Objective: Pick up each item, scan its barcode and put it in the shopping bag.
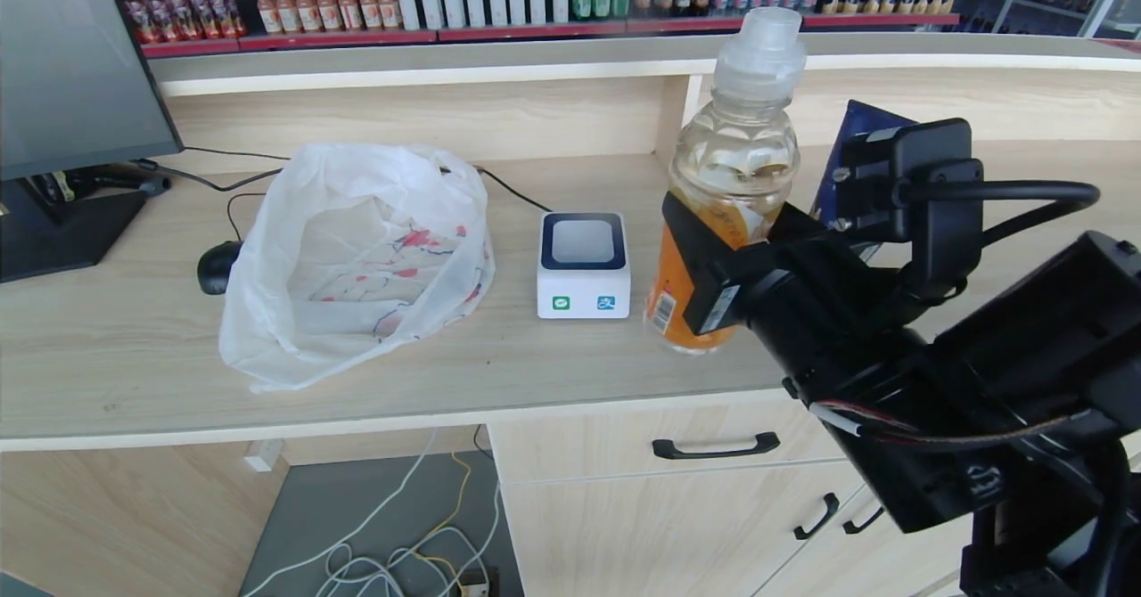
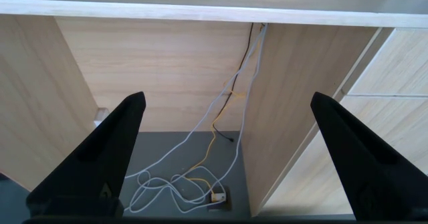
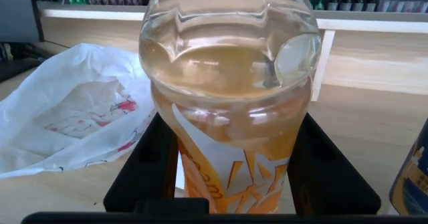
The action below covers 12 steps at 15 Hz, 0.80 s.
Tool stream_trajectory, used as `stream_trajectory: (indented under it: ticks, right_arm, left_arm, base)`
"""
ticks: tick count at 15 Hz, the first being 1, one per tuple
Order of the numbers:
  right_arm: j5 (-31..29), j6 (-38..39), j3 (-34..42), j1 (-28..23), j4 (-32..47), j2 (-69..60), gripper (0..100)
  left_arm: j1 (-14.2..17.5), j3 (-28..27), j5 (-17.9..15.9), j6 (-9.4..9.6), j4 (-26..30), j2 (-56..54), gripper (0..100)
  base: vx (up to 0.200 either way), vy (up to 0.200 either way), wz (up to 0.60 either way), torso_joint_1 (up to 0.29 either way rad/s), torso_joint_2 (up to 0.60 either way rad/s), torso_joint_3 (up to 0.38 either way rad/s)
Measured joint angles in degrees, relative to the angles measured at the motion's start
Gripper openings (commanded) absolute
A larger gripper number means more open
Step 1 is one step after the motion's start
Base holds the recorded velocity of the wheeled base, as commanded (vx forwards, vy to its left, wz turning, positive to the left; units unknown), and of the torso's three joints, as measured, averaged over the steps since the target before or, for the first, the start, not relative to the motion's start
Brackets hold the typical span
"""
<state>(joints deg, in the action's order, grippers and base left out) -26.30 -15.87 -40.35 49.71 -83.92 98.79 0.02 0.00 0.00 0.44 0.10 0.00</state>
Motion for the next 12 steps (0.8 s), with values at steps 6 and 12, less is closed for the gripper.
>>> stream_trajectory:
  ticks: [6,12]
  right_arm:
    - [0.2,3.5,12.6,0.0,0.2,-7.3,0]
    - [2.7,14.0,19.4,0.1,0.1,-14.3,0]
  left_arm:
    - [0.0,0.0,0.0,0.00,0.0,0.0,100]
    - [0.0,0.0,0.0,0.00,0.0,0.0,100]
  base:
    - [0.000,0.000,0.00,0.000,0.00,0.000]
    - [0.000,0.000,0.00,0.000,0.00,0.000]
